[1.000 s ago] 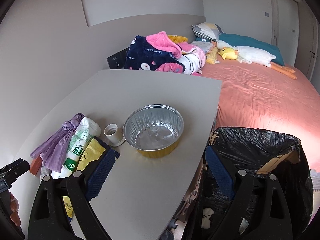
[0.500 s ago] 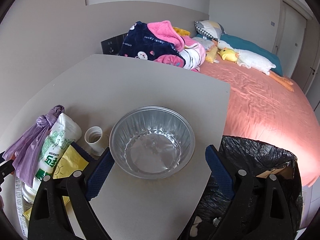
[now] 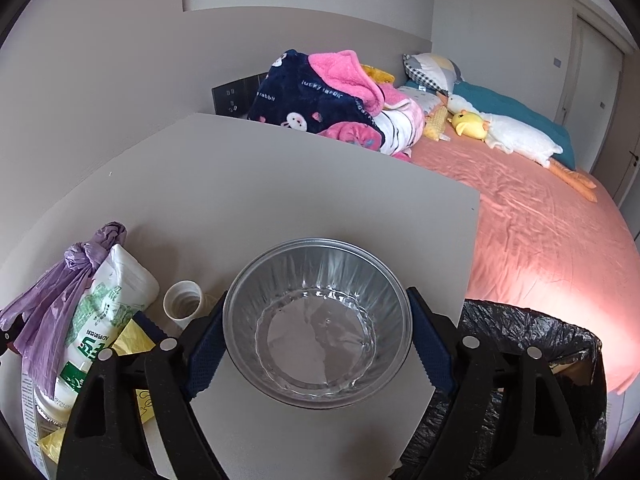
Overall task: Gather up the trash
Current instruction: 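Grasp the orange box with the left tool while the right tool grasps the aluminium foil bowl, then carry the orange box and foil bowl over the black trash bag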
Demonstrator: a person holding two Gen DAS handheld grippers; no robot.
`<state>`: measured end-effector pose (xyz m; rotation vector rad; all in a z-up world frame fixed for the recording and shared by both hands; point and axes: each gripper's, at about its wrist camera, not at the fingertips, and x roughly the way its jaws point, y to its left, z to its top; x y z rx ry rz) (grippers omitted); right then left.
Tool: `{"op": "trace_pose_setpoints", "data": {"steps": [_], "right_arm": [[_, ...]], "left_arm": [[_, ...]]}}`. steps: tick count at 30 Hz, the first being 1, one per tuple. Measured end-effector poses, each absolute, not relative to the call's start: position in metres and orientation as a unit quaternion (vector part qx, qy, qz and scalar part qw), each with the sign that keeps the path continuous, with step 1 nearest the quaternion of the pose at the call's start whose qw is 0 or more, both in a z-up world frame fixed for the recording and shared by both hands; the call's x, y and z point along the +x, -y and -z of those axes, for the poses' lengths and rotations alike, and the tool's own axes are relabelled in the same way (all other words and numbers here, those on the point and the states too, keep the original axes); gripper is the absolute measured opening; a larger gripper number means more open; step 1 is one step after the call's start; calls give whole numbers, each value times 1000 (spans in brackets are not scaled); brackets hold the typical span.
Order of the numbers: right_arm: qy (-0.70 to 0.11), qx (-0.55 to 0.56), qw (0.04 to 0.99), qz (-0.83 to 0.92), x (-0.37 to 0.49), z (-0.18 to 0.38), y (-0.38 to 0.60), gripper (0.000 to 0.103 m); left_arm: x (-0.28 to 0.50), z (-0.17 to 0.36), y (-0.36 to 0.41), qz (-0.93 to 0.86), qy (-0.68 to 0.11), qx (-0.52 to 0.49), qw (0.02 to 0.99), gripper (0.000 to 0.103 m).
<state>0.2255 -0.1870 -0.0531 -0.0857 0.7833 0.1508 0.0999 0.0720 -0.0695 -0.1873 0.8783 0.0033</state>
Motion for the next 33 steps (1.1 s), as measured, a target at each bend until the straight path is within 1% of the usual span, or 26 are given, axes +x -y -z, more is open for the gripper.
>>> {"op": "trace_pose_setpoints", "data": {"steps": [1,4,6,7,13,22,33], "right_arm": [[-380,-44,921,-74,225,53,186,82],[-376,-40,922,-79,220,51,186,82],[-374,-35,923,-85,216,49,187,82],[-374,-34,923,-86,215,48,187,82],[-373,-16,923,-91,204,42,193,82],[-361,9,927,-103,181,23,206,83],[-339,27,935,-102,148,0,229,83]], "left_arm": [[99,69,-72,-1,-424,-92,901,38],[98,70,-74,2,-423,-98,901,30],[97,70,-75,9,-424,-108,899,23],[97,70,-75,11,-424,-111,899,23],[95,67,-74,12,-418,-111,902,22],[81,41,-78,22,-386,-141,911,22],[67,14,-37,69,-362,-139,919,22]]}}
